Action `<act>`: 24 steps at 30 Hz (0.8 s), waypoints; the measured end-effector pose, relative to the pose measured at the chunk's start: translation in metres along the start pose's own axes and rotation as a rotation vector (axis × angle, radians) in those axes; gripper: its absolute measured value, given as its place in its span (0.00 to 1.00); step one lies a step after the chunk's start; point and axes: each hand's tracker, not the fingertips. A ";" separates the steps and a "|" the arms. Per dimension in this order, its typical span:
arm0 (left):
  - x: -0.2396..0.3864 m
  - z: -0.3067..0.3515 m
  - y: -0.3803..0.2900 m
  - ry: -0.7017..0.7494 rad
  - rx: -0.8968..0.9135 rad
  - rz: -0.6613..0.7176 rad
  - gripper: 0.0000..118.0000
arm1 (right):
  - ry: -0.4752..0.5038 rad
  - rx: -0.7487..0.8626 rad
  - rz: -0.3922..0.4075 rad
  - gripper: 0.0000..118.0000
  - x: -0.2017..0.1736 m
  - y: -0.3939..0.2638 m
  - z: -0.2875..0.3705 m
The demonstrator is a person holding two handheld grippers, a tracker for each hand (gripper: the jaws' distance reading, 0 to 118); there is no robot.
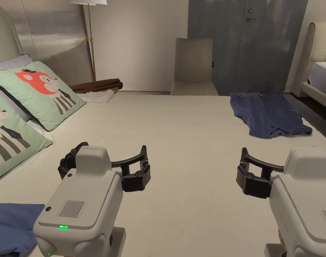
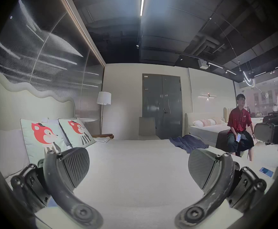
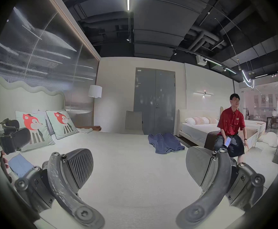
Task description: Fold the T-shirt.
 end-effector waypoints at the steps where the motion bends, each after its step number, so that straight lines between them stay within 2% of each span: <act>1: 0.000 0.000 0.000 0.000 0.002 0.000 0.99 | 0.000 0.001 -0.001 0.95 0.000 0.000 0.000; 24: 0.000 0.001 0.002 -0.014 0.002 0.003 0.99 | 0.006 -0.008 -0.001 0.95 0.000 0.000 -0.001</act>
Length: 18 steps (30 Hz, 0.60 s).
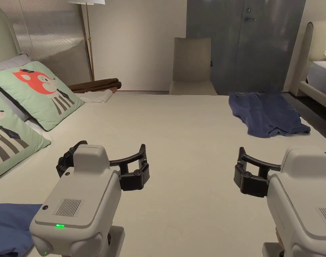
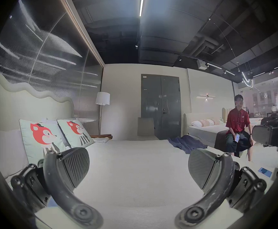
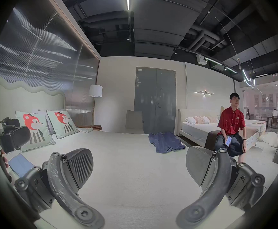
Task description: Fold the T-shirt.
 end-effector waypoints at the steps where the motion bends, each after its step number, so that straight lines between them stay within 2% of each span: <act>1: 0.000 0.000 0.000 0.000 -0.002 0.000 0.99 | 0.000 -0.004 0.001 0.95 0.000 0.000 -0.001; 11: -0.003 -0.001 -0.002 0.000 -0.013 0.001 0.99 | 0.017 -0.097 -0.011 0.95 -0.002 0.002 -0.010; 14: -0.004 -0.001 -0.003 0.000 -0.016 0.002 0.99 | 0.033 -0.214 -0.074 0.95 -0.002 0.004 -0.016; 17: -0.005 -0.002 -0.003 -0.003 -0.023 0.005 0.99 | -0.054 -0.370 -0.166 0.95 -0.004 0.007 -0.025; 18: -0.005 -0.002 -0.004 -0.005 -0.025 0.006 0.99 | -0.057 -0.416 -0.186 0.95 -0.003 0.007 -0.028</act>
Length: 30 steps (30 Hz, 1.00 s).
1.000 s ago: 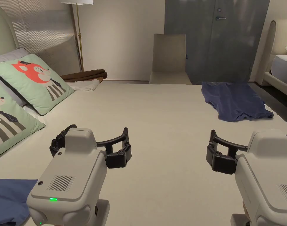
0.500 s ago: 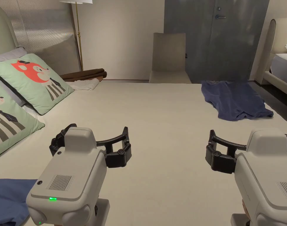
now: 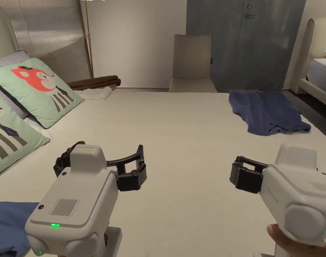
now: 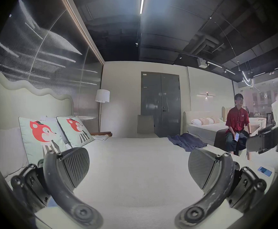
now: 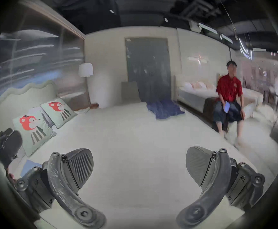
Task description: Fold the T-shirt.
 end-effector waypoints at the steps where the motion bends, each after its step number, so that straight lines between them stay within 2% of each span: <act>1: 0.000 0.000 0.000 -0.004 -0.001 0.001 0.99 | -0.004 -0.041 -0.019 0.95 0.001 0.002 -0.002; 4: -0.001 -0.001 -0.002 -0.006 -0.005 -0.002 0.99 | -0.047 -0.073 -0.069 0.95 0.003 0.004 -0.006; 6: -0.002 -0.001 -0.003 -0.006 -0.008 -0.004 0.99 | -0.033 -0.085 -0.076 0.95 0.005 0.007 -0.007; 8: -0.002 -0.001 -0.003 -0.006 -0.009 -0.004 0.99 | -0.004 -0.095 -0.072 0.95 0.007 0.010 -0.006; 15: -0.004 -0.002 -0.003 -0.001 -0.008 0.005 0.99 | 0.003 -0.073 -0.021 0.95 -0.003 0.014 -0.002; 27: -0.005 -0.002 -0.002 -0.002 0.000 0.005 0.99 | 0.013 -0.031 -0.002 0.95 -0.007 0.011 -0.003; 30: -0.005 -0.001 -0.002 -0.003 -0.003 0.007 0.99 | 0.003 -0.054 -0.024 0.95 -0.007 0.011 -0.006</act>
